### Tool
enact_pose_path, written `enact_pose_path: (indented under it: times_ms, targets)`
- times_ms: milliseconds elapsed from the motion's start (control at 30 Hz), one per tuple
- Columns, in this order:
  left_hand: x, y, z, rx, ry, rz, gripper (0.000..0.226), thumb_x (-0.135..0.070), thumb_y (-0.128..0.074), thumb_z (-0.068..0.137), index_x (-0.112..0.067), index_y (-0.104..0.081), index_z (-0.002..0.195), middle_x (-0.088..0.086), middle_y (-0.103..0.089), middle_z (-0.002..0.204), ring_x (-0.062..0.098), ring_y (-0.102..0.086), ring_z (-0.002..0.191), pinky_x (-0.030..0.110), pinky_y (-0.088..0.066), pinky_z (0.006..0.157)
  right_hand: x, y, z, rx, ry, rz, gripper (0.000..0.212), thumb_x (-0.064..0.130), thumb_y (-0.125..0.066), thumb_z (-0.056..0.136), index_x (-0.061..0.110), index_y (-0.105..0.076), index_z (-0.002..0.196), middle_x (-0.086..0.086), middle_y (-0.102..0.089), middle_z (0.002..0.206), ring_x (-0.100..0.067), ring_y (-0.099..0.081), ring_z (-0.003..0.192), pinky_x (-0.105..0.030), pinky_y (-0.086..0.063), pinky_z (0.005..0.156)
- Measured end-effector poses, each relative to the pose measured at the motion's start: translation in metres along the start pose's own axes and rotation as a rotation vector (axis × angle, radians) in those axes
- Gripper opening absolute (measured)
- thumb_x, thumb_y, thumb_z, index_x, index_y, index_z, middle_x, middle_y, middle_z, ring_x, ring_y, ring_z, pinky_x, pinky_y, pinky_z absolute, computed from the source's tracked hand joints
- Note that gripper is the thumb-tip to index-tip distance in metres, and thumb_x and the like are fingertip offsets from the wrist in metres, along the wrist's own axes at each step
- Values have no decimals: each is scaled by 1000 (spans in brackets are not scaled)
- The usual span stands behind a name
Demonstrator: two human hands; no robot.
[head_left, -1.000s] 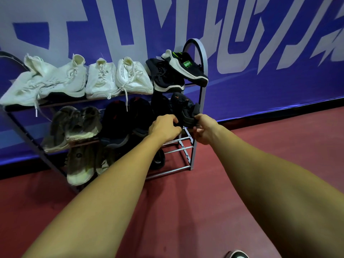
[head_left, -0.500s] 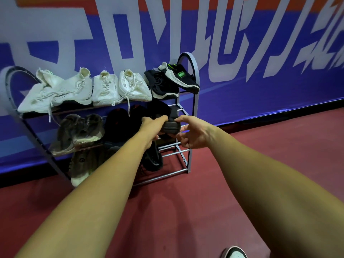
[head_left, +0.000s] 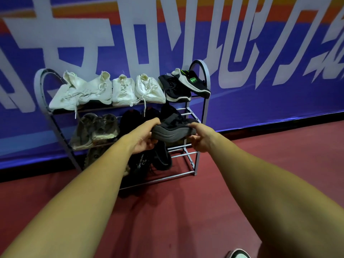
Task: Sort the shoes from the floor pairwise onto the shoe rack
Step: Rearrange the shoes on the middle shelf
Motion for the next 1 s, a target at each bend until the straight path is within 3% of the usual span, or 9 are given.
enact_pose_path:
  times_ms: [67,167,367,467,633,733,800,867,1000]
  targets:
    - [-1,5,1,-79,2,-74,28,-52,-63,79,-26,-55,72,-3,-53,63,13,-47,56,23,-29,51,0,-3,0,-5,-36,-5,19,24,-67,91,12,-52,86,-4,-61,58,-5,-39,23,-12,-25,28]
    - [-2,8,3,-85,-23,-188,38,-63,-71,73,-28,-65,85,-5,-65,74,12,-57,68,22,-31,53,-2,-10,1,-23,-49,54,20,23,-69,88,14,-52,82,-3,-62,72,-4,-41,24,-12,-24,27]
    - [7,7,21,-242,-73,-219,34,-30,-80,72,-16,-58,94,2,-61,68,13,-54,55,18,-32,44,-4,-22,-3,-45,8,73,20,20,-66,92,13,-52,79,-4,-59,70,-6,-41,34,-12,-28,34]
    - [8,12,24,-256,-93,-306,32,-30,-78,72,-19,-54,91,1,-60,67,12,-54,50,17,-29,43,-4,-22,7,-173,43,203,18,30,-65,90,15,-59,97,-4,-65,82,-7,-41,29,-12,-29,30]
    - [9,11,27,-363,-93,-262,61,-52,-79,68,-16,-56,113,1,-70,95,14,-66,70,19,-35,45,-4,-13,12,-268,82,267,17,11,-57,89,13,-57,106,-4,-63,83,-10,-51,43,-11,-32,30]
    - [11,7,28,-382,-110,-376,95,-54,-86,58,-15,-42,132,4,-71,110,11,-70,82,17,-39,41,-4,-21,12,-228,59,209,32,9,-57,84,14,-58,115,-8,-68,100,-7,-47,27,-11,-29,29]
    - [11,0,27,-367,-102,-355,93,-51,-87,60,-16,-37,130,6,-69,111,10,-66,77,17,-38,40,-6,-28,10,-184,34,212,26,9,-56,82,15,-59,107,-8,-69,96,-6,-42,24,-10,-27,29]
    - [13,-8,26,-350,-63,-338,80,-49,-83,69,-18,-36,127,6,-67,105,9,-62,68,18,-38,41,-9,-34,6,-125,-4,187,5,10,-55,85,15,-56,87,-4,-62,79,-5,-38,24,-10,-25,30]
    - [13,-8,30,-315,-59,-450,82,-44,-86,66,-20,-42,131,4,-72,106,7,-63,58,17,-36,39,-12,-40,4,-35,-57,151,12,13,-56,90,15,-52,78,-3,-58,69,-2,-38,24,-9,-23,30]
Point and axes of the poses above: each hand's wrist, its own z-axis towards the middle knuckle, its own y-axis out of the back of the hand, x = y × z, the point moved 1 cm from there along z, towards the middle knuckle
